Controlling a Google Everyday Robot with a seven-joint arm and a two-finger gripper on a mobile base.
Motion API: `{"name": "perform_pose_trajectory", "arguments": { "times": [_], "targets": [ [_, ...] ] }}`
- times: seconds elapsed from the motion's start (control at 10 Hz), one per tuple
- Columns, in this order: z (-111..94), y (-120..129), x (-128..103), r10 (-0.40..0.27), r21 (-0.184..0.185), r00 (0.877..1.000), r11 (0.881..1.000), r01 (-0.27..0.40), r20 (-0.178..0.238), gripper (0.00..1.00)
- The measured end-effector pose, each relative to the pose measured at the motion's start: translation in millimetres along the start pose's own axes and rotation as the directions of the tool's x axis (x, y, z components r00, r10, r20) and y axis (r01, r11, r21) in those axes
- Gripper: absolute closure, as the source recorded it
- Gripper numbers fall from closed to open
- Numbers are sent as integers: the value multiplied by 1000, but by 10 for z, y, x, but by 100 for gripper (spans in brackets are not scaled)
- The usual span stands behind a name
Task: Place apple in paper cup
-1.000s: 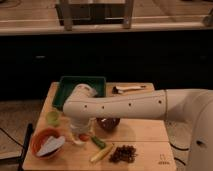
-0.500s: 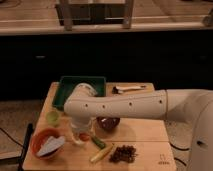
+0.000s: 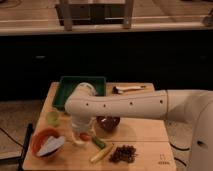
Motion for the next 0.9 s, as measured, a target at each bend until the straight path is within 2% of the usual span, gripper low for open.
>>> {"name": "perform_pose_trajectory", "arguments": {
  "times": [0.9],
  "targets": [
    [16,35,15,15,5,999,1000,-15,29,100]
  ]
}}
